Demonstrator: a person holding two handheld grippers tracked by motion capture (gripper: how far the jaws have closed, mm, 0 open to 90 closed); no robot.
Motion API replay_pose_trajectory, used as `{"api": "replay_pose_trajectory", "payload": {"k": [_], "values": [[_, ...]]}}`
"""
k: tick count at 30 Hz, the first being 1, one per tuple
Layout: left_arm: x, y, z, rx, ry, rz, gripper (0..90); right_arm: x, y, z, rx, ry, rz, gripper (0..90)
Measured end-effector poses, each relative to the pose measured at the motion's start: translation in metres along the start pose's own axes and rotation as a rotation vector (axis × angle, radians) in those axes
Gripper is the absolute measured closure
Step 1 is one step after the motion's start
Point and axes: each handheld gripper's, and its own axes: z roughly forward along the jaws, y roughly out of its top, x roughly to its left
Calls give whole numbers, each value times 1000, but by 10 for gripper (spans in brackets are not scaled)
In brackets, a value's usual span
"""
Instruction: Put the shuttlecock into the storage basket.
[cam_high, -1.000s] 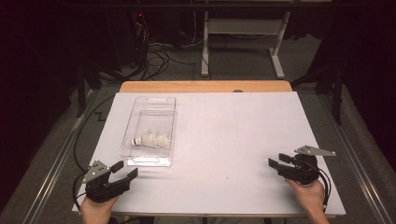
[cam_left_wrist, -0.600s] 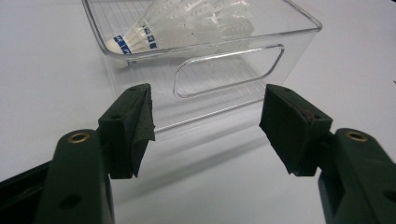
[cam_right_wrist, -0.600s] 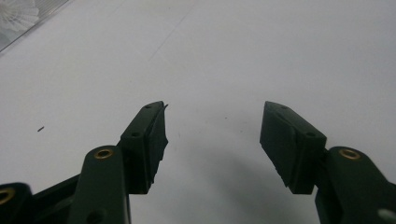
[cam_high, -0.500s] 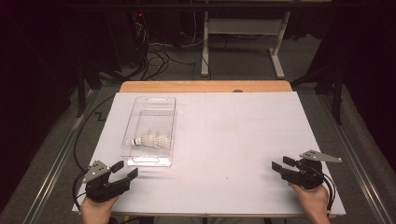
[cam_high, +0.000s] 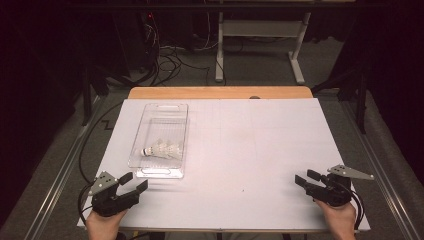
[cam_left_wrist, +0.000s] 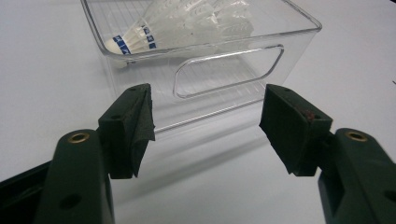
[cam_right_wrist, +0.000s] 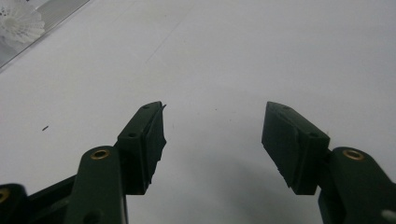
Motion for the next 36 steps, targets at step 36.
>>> {"api": "replay_pose_trajectory", "payload": {"k": [36], "values": [[1, 0, 1, 4, -7, -2, 350, -4, -14, -9, -64, -9, -16, 347]]}}
